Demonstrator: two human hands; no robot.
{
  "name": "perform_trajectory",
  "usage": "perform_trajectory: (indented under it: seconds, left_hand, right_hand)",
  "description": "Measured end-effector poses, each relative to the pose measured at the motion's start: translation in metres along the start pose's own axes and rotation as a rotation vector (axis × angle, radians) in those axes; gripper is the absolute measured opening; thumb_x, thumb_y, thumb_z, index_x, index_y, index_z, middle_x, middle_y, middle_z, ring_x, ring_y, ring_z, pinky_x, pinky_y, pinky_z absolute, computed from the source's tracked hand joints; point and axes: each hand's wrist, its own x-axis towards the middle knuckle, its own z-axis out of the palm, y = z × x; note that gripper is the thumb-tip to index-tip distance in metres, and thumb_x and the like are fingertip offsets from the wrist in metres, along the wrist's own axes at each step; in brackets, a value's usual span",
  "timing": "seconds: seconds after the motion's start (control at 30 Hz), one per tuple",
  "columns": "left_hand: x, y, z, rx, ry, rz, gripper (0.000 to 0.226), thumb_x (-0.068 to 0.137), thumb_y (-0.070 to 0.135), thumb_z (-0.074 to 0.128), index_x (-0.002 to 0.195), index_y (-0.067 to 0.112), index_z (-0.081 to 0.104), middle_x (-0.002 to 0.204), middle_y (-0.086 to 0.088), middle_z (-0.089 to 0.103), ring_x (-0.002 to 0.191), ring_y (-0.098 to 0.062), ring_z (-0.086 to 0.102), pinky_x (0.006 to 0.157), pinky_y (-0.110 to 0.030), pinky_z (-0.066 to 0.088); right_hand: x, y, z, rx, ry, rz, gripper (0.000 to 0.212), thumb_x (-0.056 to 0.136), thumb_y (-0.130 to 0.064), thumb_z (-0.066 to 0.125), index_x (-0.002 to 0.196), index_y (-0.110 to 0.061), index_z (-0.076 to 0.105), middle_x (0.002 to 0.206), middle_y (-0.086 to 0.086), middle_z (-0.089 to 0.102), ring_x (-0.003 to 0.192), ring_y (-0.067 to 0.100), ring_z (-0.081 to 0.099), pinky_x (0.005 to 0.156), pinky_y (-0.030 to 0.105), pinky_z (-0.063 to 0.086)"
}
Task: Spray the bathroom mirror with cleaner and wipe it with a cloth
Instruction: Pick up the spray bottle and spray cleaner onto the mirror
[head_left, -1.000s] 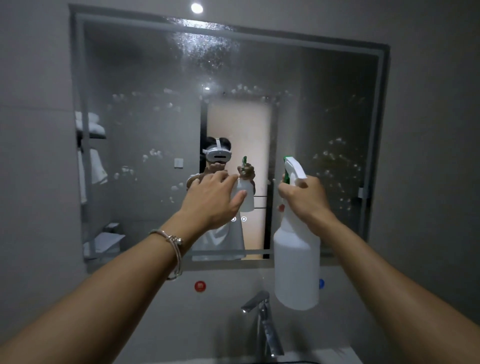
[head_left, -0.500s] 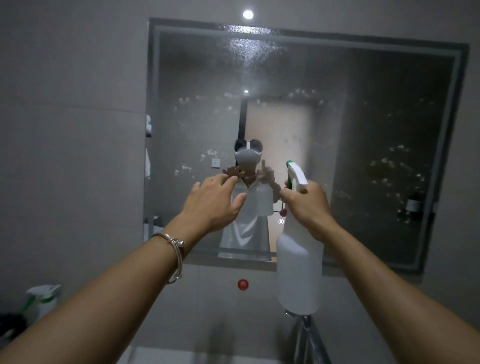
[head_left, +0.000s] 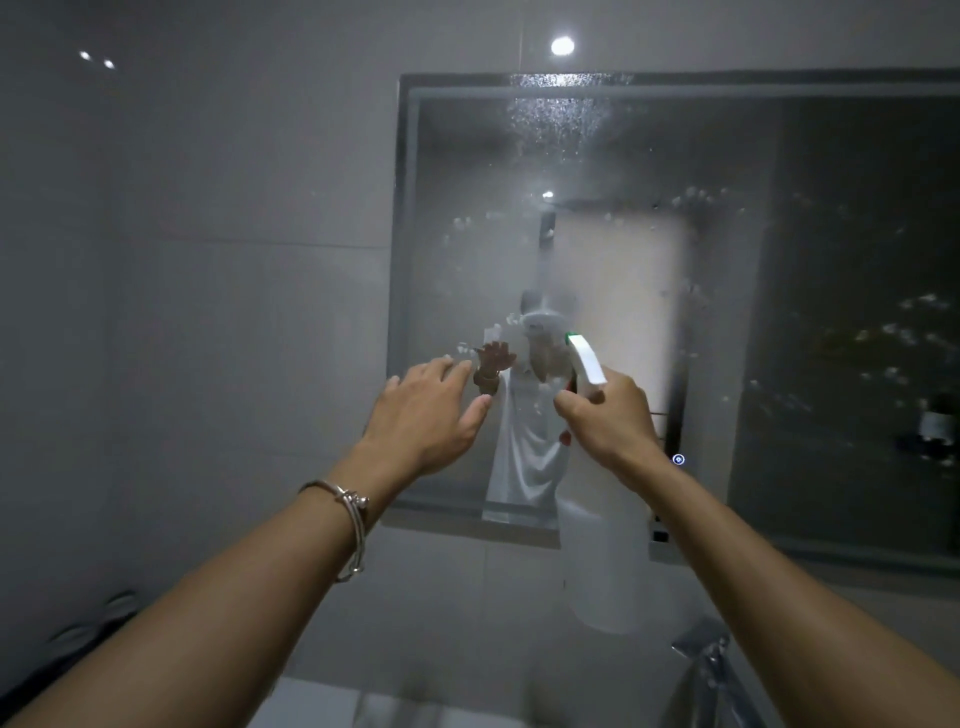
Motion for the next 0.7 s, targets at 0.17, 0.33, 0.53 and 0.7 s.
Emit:
perform_trajectory:
  seconds: [0.17,0.33,0.53,0.7]
  left_hand:
    - [-0.004,-0.016,0.0,0.008,-0.004,-0.012,0.057,0.097,0.05,0.031,0.145,0.02,0.029,0.15,-0.004,0.034,0.133,-0.024,0.037,0.106,-0.045,0.035]
    - [-0.007,-0.027,-0.005,0.001,0.016,-0.003,0.057,0.097,0.049,0.031,0.145,0.019,0.03,0.148,-0.004,0.036,0.133,-0.023,0.037,0.106,-0.044,0.034]
    - [-0.019,-0.049,-0.01,0.007,0.004,-0.04,0.057,0.097,0.05,0.031,0.145,0.02,0.029,0.149,-0.004,0.034,0.133,-0.023,0.036,0.106,-0.043,0.034]
    - [-0.024,-0.067,-0.016,0.019,0.007,-0.07,0.057,0.097,0.049,0.031,0.145,0.018,0.03,0.149,-0.005,0.035,0.133,-0.024,0.037,0.106,-0.044,0.035]
  right_hand:
    - [-0.005,-0.018,0.017,0.069,-0.06,0.012,0.009,0.081,-0.011,0.059,0.078,-0.003,0.062,0.065,0.005,0.062,0.055,0.019,0.068,0.05,0.028,0.05]
    - [-0.009,-0.038,0.035,0.111,-0.083,0.013,0.009,0.079,-0.013,0.059,0.077,-0.006,0.064,0.059,-0.003,0.061,0.052,0.017,0.068,0.059,0.035,0.055]
    - [-0.015,-0.052,0.057,0.077,-0.078,-0.029,0.009,0.081,-0.011,0.06,0.075,-0.004,0.062,0.058,0.0,0.06,0.046,0.014,0.065,0.053,0.035,0.055]
    - [-0.016,-0.05,0.073,0.064,-0.078,-0.063,0.009,0.08,-0.012,0.06,0.078,-0.003,0.059,0.059,0.0,0.057,0.045,0.011,0.062,0.056,0.046,0.058]
